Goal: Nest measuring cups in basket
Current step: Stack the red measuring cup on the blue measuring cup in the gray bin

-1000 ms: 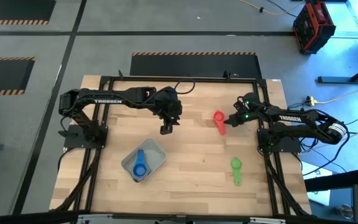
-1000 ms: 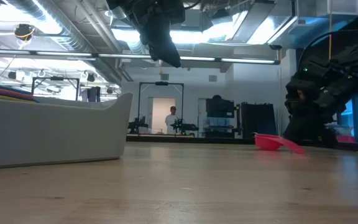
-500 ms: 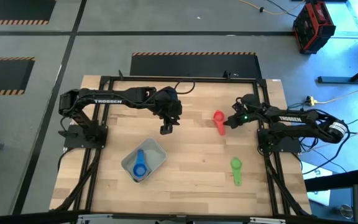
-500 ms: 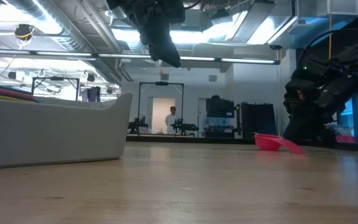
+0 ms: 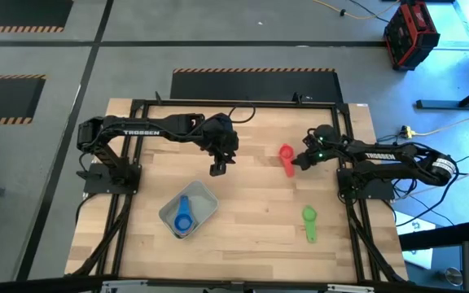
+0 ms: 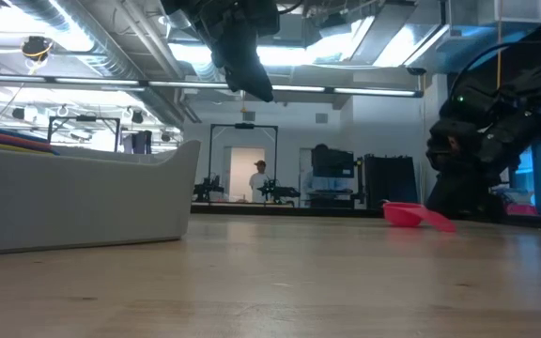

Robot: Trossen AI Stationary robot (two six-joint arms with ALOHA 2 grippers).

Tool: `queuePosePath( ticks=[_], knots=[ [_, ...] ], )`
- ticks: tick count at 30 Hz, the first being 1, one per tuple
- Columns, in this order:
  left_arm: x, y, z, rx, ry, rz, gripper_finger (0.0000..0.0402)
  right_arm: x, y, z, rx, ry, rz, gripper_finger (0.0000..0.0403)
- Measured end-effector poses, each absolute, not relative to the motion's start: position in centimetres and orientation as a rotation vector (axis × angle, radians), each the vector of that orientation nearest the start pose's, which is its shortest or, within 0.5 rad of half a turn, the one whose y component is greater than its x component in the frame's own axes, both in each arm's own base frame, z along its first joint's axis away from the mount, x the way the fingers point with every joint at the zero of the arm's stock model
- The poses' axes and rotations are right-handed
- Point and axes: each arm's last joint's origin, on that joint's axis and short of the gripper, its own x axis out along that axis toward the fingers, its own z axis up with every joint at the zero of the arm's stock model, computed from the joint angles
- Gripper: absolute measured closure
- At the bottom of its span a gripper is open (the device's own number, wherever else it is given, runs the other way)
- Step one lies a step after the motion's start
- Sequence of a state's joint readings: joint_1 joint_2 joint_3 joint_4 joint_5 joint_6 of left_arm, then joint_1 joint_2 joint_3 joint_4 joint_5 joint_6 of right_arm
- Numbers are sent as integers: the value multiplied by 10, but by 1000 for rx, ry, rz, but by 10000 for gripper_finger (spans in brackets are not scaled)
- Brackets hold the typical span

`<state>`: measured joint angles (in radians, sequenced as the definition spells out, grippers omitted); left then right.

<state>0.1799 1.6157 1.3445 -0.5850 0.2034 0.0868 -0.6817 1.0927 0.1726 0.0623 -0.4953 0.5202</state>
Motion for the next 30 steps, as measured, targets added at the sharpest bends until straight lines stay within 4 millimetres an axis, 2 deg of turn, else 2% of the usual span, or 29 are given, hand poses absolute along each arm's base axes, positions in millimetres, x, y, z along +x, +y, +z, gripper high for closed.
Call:
queuePosePath(
  ticks=[15,24,27,30],
  knots=[
    [342,56,287,-81,838,-58,278,132,-88,111,943,643,-366,316],
    [342,56,287,-81,838,-59,278,132,-88,110,937,644,-391,351],
    [342,56,287,-81,838,-59,278,132,-87,111,951,646,-350,353],
    [342,56,287,-85,838,-57,278,136,-87,116,984,636,-236,353]
  ],
)
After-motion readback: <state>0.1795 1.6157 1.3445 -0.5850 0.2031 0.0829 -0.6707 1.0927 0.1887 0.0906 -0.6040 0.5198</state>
